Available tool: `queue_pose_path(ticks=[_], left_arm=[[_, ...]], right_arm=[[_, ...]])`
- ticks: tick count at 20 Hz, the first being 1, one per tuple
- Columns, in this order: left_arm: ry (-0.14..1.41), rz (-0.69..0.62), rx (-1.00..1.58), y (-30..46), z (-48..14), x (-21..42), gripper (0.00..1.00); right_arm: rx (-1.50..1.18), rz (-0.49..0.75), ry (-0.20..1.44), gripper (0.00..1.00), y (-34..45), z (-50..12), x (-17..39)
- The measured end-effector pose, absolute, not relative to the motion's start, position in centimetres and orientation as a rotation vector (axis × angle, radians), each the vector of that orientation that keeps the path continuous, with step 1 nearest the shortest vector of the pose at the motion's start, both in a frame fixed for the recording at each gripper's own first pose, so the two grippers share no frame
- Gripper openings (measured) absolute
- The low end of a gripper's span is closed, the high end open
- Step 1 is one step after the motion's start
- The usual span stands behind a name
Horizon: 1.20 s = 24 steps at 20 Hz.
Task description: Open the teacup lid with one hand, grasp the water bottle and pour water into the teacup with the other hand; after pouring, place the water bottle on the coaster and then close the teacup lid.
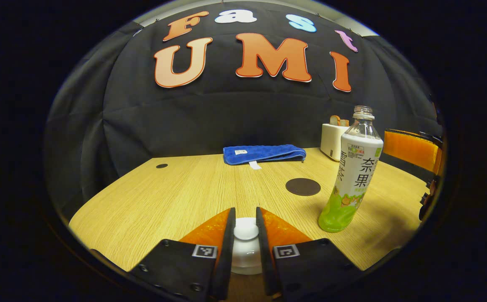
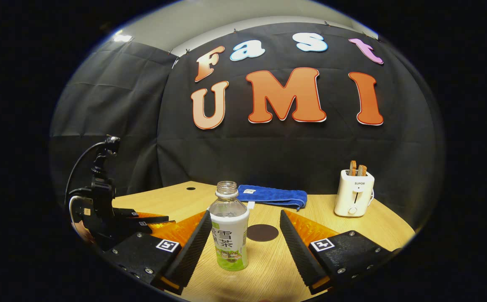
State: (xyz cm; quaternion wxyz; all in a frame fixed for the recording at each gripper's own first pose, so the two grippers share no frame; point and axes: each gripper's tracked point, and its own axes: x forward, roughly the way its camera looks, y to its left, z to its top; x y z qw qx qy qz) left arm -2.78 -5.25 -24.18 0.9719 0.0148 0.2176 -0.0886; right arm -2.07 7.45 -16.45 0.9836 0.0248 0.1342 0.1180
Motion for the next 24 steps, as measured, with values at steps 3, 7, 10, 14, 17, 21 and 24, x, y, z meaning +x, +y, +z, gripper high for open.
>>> queue_pose_path(ticks=[3, 7, 10, 14, 17, 21, 24], left_arm=[[0.415, -0.190, 0.035, -5.2, -23.7, -2.9, 0.30], [0.363, -0.161, 0.073, -4.2, -22.3, -2.4, 0.30], [0.331, -0.144, 0.080, -3.4, -21.2, -2.2, 0.30], [0.304, -0.117, 0.061, -2.1, -20.0, -2.5, 0.30], [0.294, -0.093, 0.049, -0.9, -19.6, -2.3, 0.30], [0.294, -0.062, 0.035, 1.1, -19.4, -2.3, 0.30], [0.296, -0.033, 0.027, 2.8, -19.5, -2.3, 0.30]], right_arm=[[0.040, 0.253, 0.280, 0.98, 8.0, -16.8, -2.1], [0.020, 0.268, 0.314, 0.98, 9.0, -18.2, -1.8], [0.015, 0.279, 0.355, 0.95, 9.8, -19.9, -1.8], [0.006, 0.274, 0.408, 0.92, 10.5, -21.8, -1.3], [-0.002, 0.283, 0.440, 0.87, 11.4, -23.3, -1.3], [-0.028, 0.248, 0.520, 0.75, 11.4, -25.7, -0.9], [0.012, 0.235, 0.558, 0.67, 11.9, -26.2, -0.7]])
